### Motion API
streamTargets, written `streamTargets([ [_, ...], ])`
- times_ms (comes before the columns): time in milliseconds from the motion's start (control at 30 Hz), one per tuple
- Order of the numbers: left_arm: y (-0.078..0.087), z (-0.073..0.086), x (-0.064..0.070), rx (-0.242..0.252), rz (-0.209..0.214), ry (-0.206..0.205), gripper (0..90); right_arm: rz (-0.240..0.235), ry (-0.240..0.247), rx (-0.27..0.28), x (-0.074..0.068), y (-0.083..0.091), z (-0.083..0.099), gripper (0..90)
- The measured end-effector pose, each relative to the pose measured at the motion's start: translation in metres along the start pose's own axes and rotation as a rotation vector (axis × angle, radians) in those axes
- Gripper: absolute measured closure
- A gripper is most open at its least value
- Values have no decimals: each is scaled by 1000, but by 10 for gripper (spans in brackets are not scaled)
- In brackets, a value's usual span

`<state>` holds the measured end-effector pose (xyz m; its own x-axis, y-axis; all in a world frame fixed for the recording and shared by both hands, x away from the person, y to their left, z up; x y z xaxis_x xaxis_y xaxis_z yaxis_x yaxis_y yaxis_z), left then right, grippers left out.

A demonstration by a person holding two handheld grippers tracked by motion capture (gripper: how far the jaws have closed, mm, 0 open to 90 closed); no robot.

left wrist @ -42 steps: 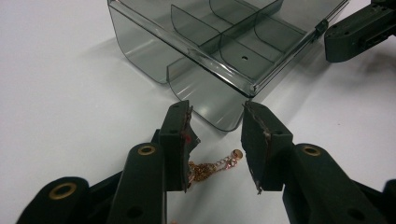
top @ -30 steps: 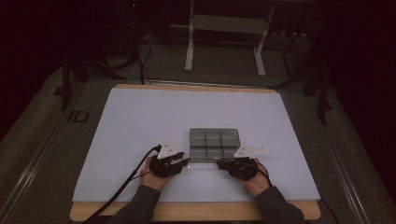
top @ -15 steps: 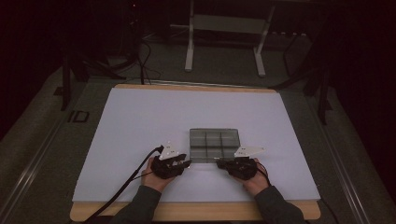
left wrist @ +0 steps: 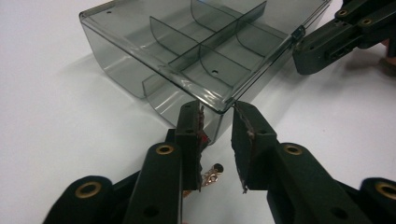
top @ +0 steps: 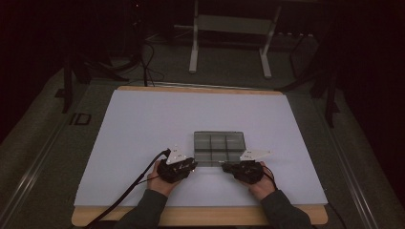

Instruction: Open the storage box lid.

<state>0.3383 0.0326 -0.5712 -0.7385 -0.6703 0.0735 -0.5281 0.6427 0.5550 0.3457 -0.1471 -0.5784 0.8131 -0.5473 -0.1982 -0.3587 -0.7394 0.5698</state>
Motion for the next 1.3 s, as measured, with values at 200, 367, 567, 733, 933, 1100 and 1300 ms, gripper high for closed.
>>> streamTargets([
  [200,1,0,0,-3,3,-7,746,-1,-2,0,0,0,0,900],
  [367,1,0,0,-2,1,-9,765,-3,4,2,-1,0,-1,900],
  [567,1,0,0,1,-2,-7,779,-9,1,12,-2,1,-2,900],
  [733,1,0,0,4,-1,-7,772,-9,1,21,-2,2,-3,900],
  [933,1,-1,-1,2,-7,-9,748,-8,3,40,-2,6,-7,900],
  [1100,2,-2,-3,9,-11,-9,726,-6,0,55,-1,8,-10,900],
  [1300,3,-4,-6,19,-1,1,704,-4,2,65,0,9,-14,900],
])
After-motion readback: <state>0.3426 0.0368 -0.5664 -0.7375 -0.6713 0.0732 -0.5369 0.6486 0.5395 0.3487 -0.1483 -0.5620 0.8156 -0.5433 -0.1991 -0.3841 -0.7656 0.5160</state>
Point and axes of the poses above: each handheld gripper's, and its own axes: y roughly backward along the jaws, z roughly out of its underside, x roughly to its right, the point moved 8 cm from there along -y, roughly forward along the jaws
